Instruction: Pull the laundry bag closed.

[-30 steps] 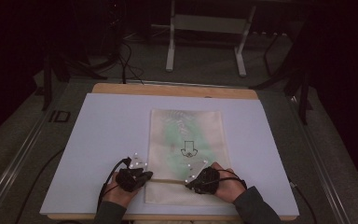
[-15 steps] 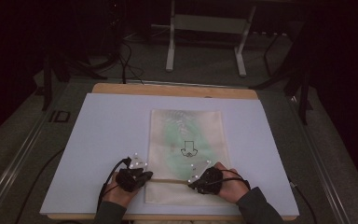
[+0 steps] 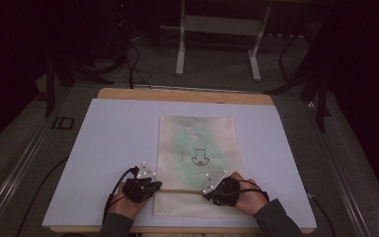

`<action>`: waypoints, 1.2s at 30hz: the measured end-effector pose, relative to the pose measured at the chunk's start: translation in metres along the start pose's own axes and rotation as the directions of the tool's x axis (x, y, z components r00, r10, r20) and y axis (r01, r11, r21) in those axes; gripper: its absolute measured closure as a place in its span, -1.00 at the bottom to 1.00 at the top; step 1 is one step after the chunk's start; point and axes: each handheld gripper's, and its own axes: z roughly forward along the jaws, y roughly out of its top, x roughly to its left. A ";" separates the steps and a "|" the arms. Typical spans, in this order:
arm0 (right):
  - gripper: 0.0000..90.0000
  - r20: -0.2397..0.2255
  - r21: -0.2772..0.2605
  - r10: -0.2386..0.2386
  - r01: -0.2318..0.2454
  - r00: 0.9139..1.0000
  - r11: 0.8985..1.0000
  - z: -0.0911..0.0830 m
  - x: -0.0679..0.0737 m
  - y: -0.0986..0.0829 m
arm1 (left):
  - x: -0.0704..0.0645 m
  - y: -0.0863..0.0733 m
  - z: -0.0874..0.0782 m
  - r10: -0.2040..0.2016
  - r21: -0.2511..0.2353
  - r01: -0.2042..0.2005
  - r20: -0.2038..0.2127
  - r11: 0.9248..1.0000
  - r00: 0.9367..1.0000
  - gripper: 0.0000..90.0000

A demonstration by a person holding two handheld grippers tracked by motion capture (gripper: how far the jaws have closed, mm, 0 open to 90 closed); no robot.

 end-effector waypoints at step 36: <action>0.83 0.029 -0.002 0.089 -0.089 0.996 0.996 -0.019 -0.005 -0.037 | 0.000 0.000 0.000 0.001 0.001 -0.001 0.001 1.000 1.000 0.99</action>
